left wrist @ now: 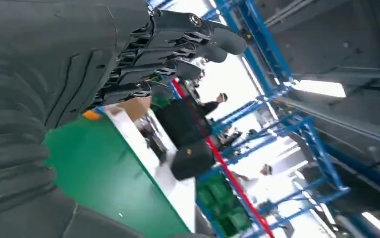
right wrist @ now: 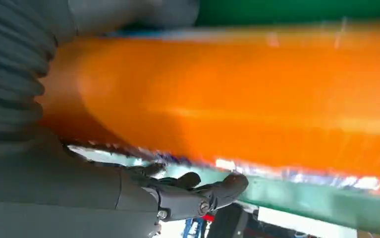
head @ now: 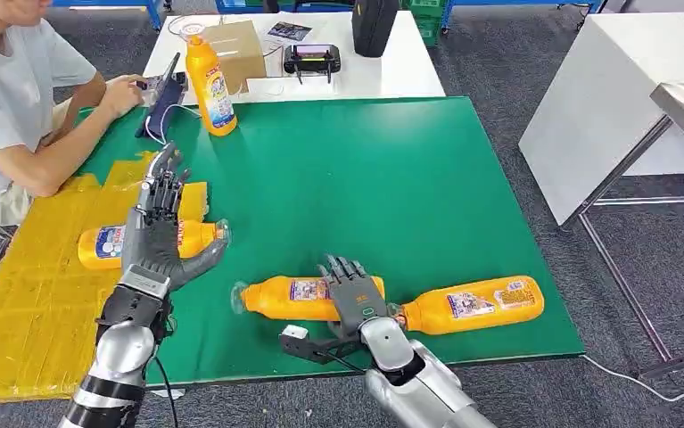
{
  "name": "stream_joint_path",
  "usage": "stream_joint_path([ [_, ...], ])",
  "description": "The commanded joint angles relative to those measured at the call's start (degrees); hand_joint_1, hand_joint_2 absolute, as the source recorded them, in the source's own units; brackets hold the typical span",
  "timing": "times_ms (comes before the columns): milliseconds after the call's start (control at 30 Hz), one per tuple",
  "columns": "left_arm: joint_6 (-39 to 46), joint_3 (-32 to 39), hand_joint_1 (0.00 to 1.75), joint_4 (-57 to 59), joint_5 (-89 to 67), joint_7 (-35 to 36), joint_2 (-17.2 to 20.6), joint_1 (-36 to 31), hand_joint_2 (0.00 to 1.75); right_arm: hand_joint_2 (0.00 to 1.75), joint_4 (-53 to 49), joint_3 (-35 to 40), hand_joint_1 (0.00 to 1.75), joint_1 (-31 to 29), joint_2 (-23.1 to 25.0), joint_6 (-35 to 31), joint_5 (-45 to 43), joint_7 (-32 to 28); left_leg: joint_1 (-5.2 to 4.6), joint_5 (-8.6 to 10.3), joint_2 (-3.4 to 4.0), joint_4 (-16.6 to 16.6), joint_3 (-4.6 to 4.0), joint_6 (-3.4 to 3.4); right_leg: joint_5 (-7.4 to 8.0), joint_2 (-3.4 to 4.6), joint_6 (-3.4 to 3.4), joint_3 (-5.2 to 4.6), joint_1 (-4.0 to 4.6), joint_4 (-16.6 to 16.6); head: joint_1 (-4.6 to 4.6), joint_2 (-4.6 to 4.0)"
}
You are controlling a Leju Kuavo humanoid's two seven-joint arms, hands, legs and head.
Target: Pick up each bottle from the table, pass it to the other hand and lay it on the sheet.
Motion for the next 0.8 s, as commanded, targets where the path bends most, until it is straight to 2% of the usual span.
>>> stream_joint_path([
  [33, -0.1, -3.0, 0.0, 0.6, 2.2, -0.6, 0.0, 0.3, 1.75, 1.75, 13.6, -3.2, 1.75, -1.1, 0.2, 1.5, -1.5, -1.3, 0.06, 0.02, -0.41, -0.1, 0.17, -0.03, -0.05, 0.08, -0.07, 0.26, -0.01, -0.1, 0.0, 0.0],
  [133, 0.4, -2.6, 0.0, 0.0, 2.9, -0.8, 0.2, 1.2, 1.75, 1.75, 10.4, -4.7, 1.75, -0.9, -1.0, -0.5, -2.9, -1.3, 0.06, 0.02, -0.44, -0.1, 0.32, -0.03, -0.06, 0.1, -0.08, 0.42, -0.02, -0.1, 0.0, 0.0],
  [200, 0.9, -1.9, 0.0, -1.2, 2.7, -0.8, 0.3, 2.4, 1.75, 1.75, 5.9, -6.8, 1.75, -0.1, -1.8, -4.9, -3.6, -1.2, 0.06, 0.03, -0.51, -0.1, 0.37, -0.04, -0.07, 0.14, -0.1, 0.47, -0.03, -0.1, -0.02, 0.0],
  [300, -1.3, -0.5, 0.0, -5.0, 2.4, -0.6, 0.7, 5.7, 1.75, 1.75, -9.5, -12.6, 1.75, 3.6, -2.9, -12.5, -3.6, -1.3, 0.04, 0.0, -0.33, 0.0, 0.36, -0.01, -0.07, 0.05, -0.04, 0.45, -0.02, -0.1, 0.0, 0.0],
  [333, -3.0, -0.5, 0.0, -5.9, 2.7, -0.4, 0.8, 6.6, 1.75, 1.75, -17.7, -16.2, 1.75, 6.4, -2.6, -18.6, -4.6, -3.8, 0.02, -0.04, -0.34, 0.0, 0.29, 0.0, -0.12, 0.2, -0.06, 0.36, -0.06, 0.0, 0.0, 0.0],
  [367, -3.1, -0.3, 0.0, -6.0, 2.6, -0.5, 0.7, 6.8, 1.75, 1.75, -20.2, -16.9, 1.75, 7.2, -2.8, -16.9, -4.2, -4.0, 0.01, 0.05, -0.22, 0.0, 0.26, 0.13, -0.07, 0.12, -0.02, 0.34, -0.05, 0.0, 0.0, 0.0],
  [400, -3.8, -0.7, 0.0, -5.9, 2.5, -0.4, 0.8, 6.9, 1.75, 1.75, -23.3, -18.1, 1.75, 8.3, -2.5, -19.2, -4.4, -5.0, 0.02, -0.02, -0.36, 0.1, 0.17, 0.12, -0.14, 0.23, -0.07, 0.33, -0.06, 0.0, 0.02, 0.0],
  [467, -5.7, -2.4, 0.0, -4.4, 2.0, 0.2, 1.2, 6.5, 1.75, 1.75, -29.6, -22.1, 1.75, 11.3, -1.5, -29.9, -6.3, -10.3, -0.02, -0.02, -0.39, 0.0, 0.11, 0.12, -0.1, 0.24, -0.11, 0.7, -0.1, 0.0, 0.02, 0.0],
  [500, -5.4, -3.3, 0.0, -3.5, 0.6, 0.3, 1.7, 6.2, 1.75, 1.75, -31.8, -23.1, 1.75, 12.1, -1.2, -31.1, -6.9, -11.5, -0.08, 0.13, -0.32, 0.0, -0.22, 0.2, 0.25, 0.08, 0.18, 0.59, -0.1, 0.1, 0.02, 0.0],
  [533, -5.2, -4.5, 0.0, -2.3, -1.6, 1.3, 2.3, 5.6, 1.75, 1.75, -36.2, -26.3, 1.75, 13.5, 0.5, -33.0, -10.1, -16.2, -0.06, 0.02, -0.37, 0.1, -0.28, 0.2, 0.18, 0.24, 0.21, 0.53, -0.09, 0.1, 0.0, 0.0],
  [600, -5.9, -5.6, 0.0, -0.3, -2.0, 2.2, 2.8, 4.8, 1.75, 1.75, -40.8, -31.3, 1.75, 15.3, 3.5, -33.0, -10.7, -22.5, -0.14, 0.15, -0.38, 0.0, -0.47, 0.21, 0.29, 0.02, 0.2, 0.26, -0.12, 0.1, 0.0, 0.0],
  [633, -6.8, -6.5, 0.0, 1.0, -2.1, 3.2, 3.7, 4.1, 1.75, 1.75, -43.7, -35.5, 1.75, 16.5, 6.9, -33.0, -13.6, -29.7, -0.15, 0.14, -0.42, 0.1, -0.45, 0.21, 0.24, -0.01, 0.2, 0.31, -0.13, 0.1, -0.02, 0.0],
  [667, -6.8, -6.6, 0.0, 1.8, -2.1, 3.1, 3.8, 3.7, 1.75, 1.75, -44.5, -36.5, 1.75, 17.0, 7.7, -33.0, -14.5, -31.6, -0.17, 0.18, -0.42, 0.0, -0.5, 0.21, 0.22, -0.07, 0.25, 0.25, -0.14, 0.1, 0.0, 0.0],
  [700, -6.8, -6.6, 0.0, 1.8, -2.1, 3.1, 3.8, 3.7, 1.75, 1.75, -44.5, -36.5, 1.75, 17.0, 7.7, -33.0, -14.5, -31.6, -0.13, 0.06, -0.53, 0.1, -0.38, 0.17, 0.07, 0.03, 0.18, 0.38, -0.14, 0.2, 0.0, 0.0],
  [767, -6.8, -6.6, 0.0, 1.8, -2.1, 3.1, 3.8, 3.7, 1.75, 1.75, -44.5, -36.5, 1.75, 17.0, 7.7, -33.0, -14.5, -31.6, -0.14, 0.12, -0.31, 0.0, -0.55, 0.14, 0.19, 0.03, 0.15, 0.18, -0.11, 0.1, 0.0, 0.0],
  [800, -7.0, -6.8, 0.0, 2.1, -2.0, 3.2, 4.0, 3.4, 1.75, 1.75, -44.7, -38.6, 1.75, 17.4, 9.8, -33.0, -17.0, -36.5, -0.1, -0.02, -0.43, 0.0, -0.37, 0.08, 0.06, 0.17, 0.08, 0.36, -0.12, 0.1, -0.04, 0.0],
])
